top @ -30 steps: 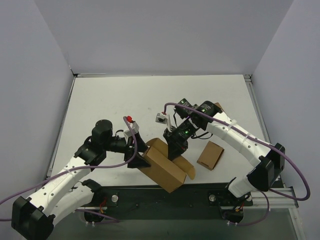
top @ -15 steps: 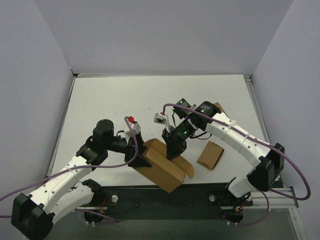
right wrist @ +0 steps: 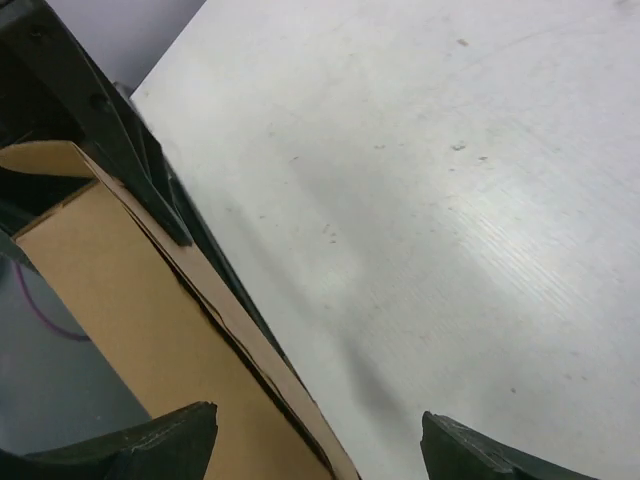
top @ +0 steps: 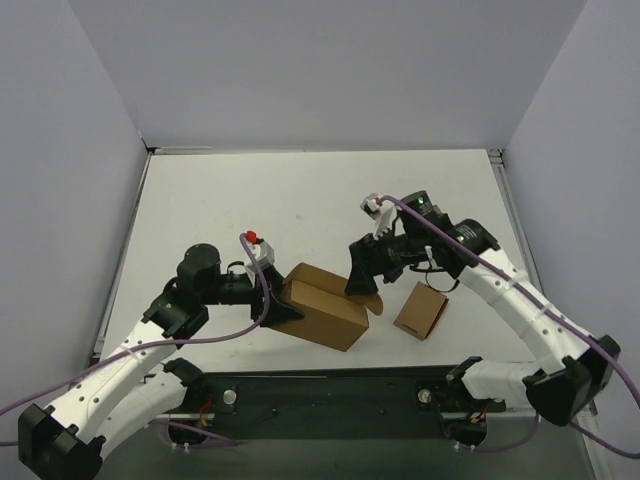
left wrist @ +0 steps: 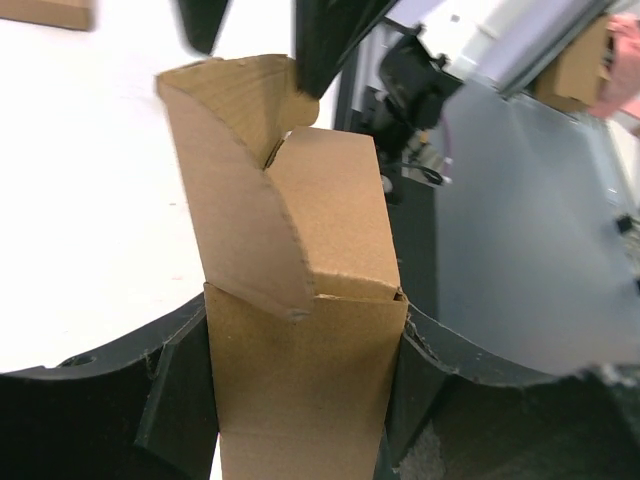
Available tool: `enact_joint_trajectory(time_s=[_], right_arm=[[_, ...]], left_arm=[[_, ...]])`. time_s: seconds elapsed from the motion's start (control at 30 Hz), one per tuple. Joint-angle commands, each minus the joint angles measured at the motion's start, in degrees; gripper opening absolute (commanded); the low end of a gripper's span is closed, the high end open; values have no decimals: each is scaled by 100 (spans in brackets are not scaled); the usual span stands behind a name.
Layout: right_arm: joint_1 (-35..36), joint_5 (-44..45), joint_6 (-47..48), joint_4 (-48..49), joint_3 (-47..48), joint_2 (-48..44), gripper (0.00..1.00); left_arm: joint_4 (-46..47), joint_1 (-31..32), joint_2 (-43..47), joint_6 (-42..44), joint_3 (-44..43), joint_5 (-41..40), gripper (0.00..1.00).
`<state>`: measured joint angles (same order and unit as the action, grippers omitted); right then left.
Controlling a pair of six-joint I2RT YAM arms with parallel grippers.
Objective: Fold the paper box
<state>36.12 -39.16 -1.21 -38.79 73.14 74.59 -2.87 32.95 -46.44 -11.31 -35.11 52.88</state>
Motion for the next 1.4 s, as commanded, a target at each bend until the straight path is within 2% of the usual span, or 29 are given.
enact_joint_trajectory(time_s=[0.0,0.2,0.4,0.47,0.5,0.57,0.67,0.83,0.9,0.97,1.07,1.17,1.37], right_arm=[[-358,865,-1011,767,-694,-1129,85],[-465,1296,-1250,793,-1231,-1500,82],[-465,1437,-1083,785,-1303,-1315,74],[-465,1472,-1022,785,-1338,-1219,66],[-465,1420,-995,776,-1338,-1175,57],[-465,1158,-960,785,-1338,-1078,50],[-457,867,-960,794,-1338,-1016,34],[-457,778,-925,794,-1364,-972,17],[-448,839,-907,802,-1382,-964,6],[-439,979,-890,829,-1417,-972,0],[-343,1480,-767,899,-1539,-964,0],[-264,1911,-644,1091,-1741,-876,0],[-184,2307,-582,1584,-2050,-595,0]], left_arm=[[-47,-8,258,270,-83,-735,52],[24,-17,240,278,-48,-709,52],[15,-17,275,287,-31,-718,52],[41,-17,293,287,-13,-718,52],[41,-17,302,287,-4,-727,52],[33,-17,311,296,-4,-753,52],[24,-17,319,331,-4,-779,52],[6,-8,346,384,31,-850,52],[-11,-17,346,384,57,-929,52],[-20,-8,319,349,66,-1112,63],[-247,-8,162,349,-13,-1315,85],[-353,-8,30,323,-75,-1526,94],[-802,-17,29,446,-180,-2334,97]])
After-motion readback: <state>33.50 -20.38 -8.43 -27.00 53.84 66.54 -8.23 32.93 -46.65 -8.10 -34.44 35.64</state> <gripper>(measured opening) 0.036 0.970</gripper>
